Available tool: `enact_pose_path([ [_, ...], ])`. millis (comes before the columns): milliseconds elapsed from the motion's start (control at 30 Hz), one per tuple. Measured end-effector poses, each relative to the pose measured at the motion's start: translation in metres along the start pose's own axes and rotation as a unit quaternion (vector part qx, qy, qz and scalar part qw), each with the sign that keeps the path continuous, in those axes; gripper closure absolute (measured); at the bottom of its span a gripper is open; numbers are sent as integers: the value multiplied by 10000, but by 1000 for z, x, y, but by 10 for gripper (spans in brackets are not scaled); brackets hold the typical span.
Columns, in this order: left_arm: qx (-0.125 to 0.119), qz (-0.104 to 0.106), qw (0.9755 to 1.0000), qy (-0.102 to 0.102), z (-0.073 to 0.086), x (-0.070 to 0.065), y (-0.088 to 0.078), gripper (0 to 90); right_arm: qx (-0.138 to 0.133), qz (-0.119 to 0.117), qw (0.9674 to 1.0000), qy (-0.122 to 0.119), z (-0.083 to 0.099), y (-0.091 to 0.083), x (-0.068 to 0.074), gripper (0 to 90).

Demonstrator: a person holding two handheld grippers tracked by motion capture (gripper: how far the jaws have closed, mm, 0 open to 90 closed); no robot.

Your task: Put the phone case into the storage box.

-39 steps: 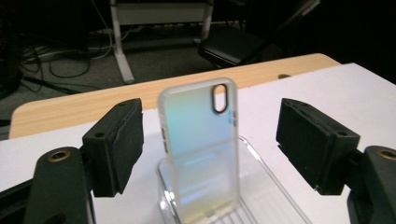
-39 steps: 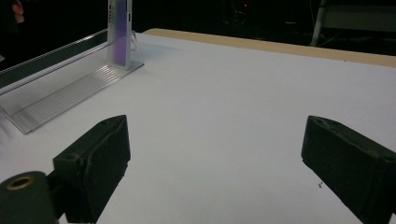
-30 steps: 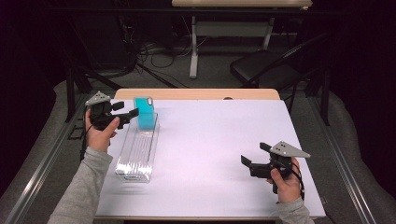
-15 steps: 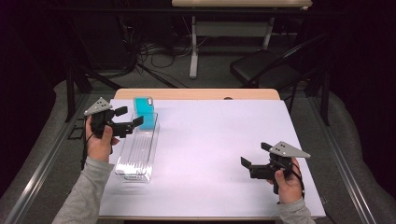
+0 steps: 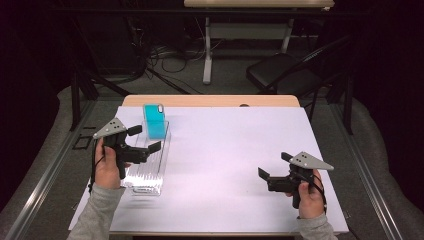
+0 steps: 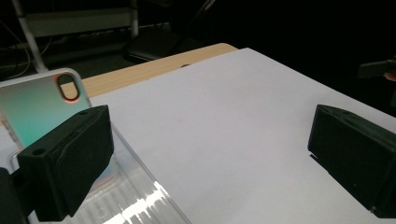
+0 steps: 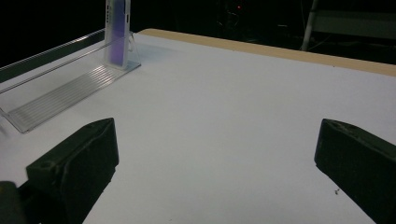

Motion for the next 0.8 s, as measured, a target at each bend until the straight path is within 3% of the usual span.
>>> enact_pose_path([
  [133,33,-39,9999,131,7,-6,4,6,29,-37,10000,-81,1,1,3,0],
  [267,-202,95,9997,84,11,-11,5,6,35,-60,9998,-161,4,1,7,0],
  [567,-126,269,9990,342,23,-33,13,6,38,-116,9995,-296,8,1,15,0],
  [800,-62,566,9978,325,36,-42,23,6,84,-85,9993,-359,15,4,25,0],
])
Point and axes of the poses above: each handheld gripper's, and its own axes: y roughly forward along the jaws, z roughly out of its underside, x roughly to its left, the point moved 1 cm from there along y, roughly forward along the jaws, and after that the axes turned 14 degrees about z, right-handed, at the moved point
